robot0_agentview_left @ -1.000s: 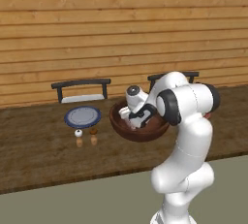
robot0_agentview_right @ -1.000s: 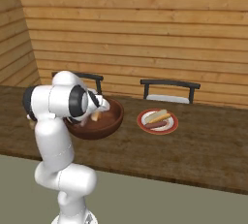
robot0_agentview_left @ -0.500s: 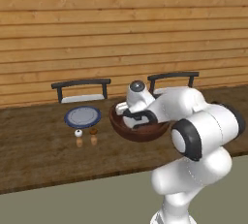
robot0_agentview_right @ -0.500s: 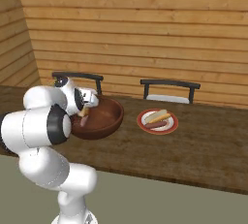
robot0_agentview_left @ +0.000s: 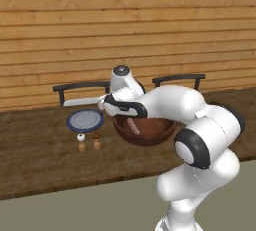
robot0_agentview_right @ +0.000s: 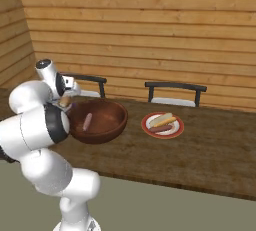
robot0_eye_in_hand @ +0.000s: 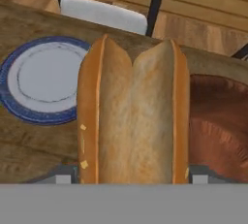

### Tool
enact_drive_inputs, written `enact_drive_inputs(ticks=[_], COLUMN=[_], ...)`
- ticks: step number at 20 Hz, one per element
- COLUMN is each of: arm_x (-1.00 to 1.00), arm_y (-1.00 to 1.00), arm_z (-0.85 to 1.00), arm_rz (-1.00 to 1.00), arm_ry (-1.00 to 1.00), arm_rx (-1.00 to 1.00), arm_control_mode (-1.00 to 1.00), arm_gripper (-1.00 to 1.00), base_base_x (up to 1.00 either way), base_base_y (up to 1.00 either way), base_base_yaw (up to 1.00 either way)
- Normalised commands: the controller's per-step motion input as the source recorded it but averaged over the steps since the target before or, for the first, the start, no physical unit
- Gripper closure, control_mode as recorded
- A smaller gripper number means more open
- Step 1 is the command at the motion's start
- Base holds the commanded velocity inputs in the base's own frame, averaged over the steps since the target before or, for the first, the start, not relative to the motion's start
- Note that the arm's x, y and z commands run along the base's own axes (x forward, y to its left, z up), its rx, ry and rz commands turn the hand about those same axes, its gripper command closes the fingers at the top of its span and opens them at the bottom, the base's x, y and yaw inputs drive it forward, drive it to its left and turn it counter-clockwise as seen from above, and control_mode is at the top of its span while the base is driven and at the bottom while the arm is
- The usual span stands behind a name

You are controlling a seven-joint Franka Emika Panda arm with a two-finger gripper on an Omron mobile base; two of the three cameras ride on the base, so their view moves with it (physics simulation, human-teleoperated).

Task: Place one bun and one sausage from the bowl on each plate.

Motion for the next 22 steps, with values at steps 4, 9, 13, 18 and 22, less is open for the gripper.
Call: enact_drive_inputs(ticks=[4, 9, 13, 18, 22], arm_x=[0.11, 0.23, 0.48, 0.55, 0.67], arm_y=[0.98, 0.51, 0.17, 0.21, 0.36], arm_z=[-0.68, -0.31, -0.24, -0.62, -0.37], arm_rz=[0.00, 0.12, 0.00, 0.00, 0.00], arm_ry=[0.24, 0.13, 0.00, 0.02, 0.00], arm_rx=[0.14, -0.03, -0.04, 0.00, 0.00], arm_control_mode=[-1.00, -1.00, -1.00, -1.00, -1.00], arm_gripper=[1.00, 1.00, 1.00, 1.00, 1.00], base_base_x=[0.00, 0.00, 0.00, 0.00, 0.00], base_base_y=[0.00, 0.00, 0.00, 0.00, 0.00], base_base_yaw=[0.00, 0.00, 0.00, 0.00, 0.00])
